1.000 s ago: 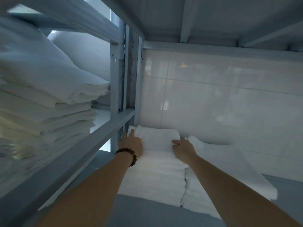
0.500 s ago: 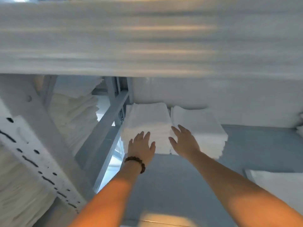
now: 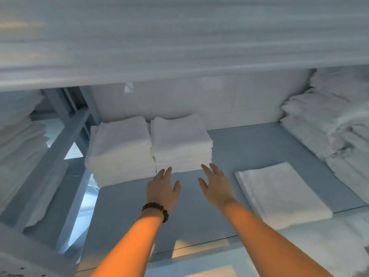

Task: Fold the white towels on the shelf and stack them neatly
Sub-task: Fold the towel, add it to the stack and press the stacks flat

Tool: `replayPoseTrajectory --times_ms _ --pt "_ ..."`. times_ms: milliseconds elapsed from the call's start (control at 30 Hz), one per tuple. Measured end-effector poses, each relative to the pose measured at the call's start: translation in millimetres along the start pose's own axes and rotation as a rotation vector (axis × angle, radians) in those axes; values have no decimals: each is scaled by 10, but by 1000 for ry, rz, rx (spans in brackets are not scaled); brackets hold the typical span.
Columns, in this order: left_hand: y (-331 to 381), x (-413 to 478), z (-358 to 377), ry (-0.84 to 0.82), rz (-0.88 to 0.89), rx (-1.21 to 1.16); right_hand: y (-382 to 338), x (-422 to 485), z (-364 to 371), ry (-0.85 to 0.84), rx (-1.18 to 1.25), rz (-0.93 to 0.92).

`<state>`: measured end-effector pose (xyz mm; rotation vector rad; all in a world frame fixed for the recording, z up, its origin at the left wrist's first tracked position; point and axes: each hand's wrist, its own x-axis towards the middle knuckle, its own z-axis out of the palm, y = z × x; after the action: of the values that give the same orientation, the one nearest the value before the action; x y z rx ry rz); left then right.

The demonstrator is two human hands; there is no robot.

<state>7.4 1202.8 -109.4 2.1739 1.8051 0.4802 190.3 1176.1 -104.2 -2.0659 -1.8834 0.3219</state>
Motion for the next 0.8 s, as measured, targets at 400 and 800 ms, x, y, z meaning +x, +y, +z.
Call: replayPoseTrajectory --times_ms 400,800 --pt "1963 -9 1215 -131 -69 -38 2255 -80 -663 -59 -75 85" --pt "2760 83 1988 -271 -210 68 3752 80 -790 -197 -115 177"
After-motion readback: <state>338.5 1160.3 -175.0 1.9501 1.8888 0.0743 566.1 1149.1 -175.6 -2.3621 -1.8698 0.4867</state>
